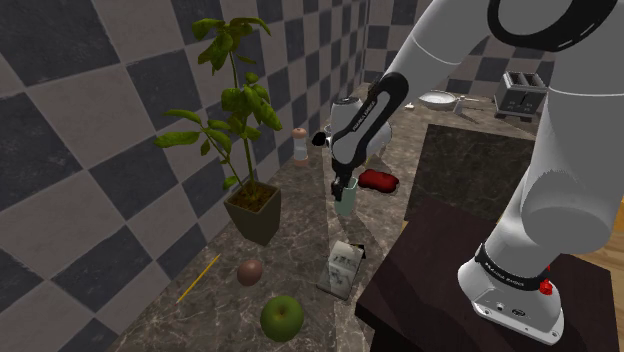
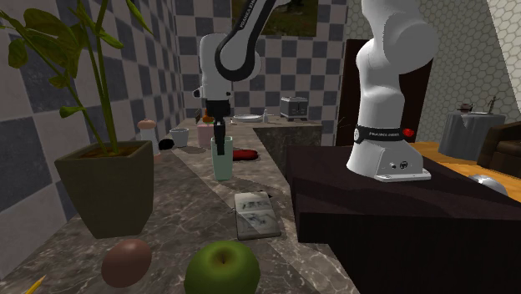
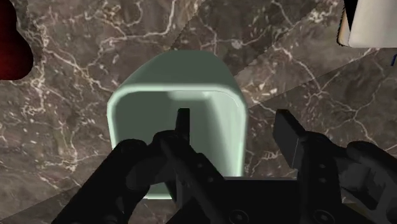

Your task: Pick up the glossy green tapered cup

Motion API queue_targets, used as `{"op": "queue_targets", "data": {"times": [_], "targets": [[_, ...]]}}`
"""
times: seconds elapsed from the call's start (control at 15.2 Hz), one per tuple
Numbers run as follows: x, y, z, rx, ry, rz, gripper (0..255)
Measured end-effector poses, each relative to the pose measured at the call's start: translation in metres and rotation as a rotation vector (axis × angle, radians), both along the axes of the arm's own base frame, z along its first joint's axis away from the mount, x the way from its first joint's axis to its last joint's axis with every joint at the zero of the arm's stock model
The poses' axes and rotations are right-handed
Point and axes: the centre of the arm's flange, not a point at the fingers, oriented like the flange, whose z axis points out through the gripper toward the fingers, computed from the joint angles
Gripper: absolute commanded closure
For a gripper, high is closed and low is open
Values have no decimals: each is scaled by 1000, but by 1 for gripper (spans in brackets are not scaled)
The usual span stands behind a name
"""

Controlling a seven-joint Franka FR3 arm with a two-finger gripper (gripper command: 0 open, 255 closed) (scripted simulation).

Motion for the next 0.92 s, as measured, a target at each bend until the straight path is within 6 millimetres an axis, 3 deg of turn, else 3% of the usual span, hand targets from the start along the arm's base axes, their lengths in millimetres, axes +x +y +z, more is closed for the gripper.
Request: {"op": "queue_targets", "data": {"times": [0.59,0.92], "targets": [[0,0,-1,0,-1,0,255],[0,0,21,0,-1,0,255]]}}
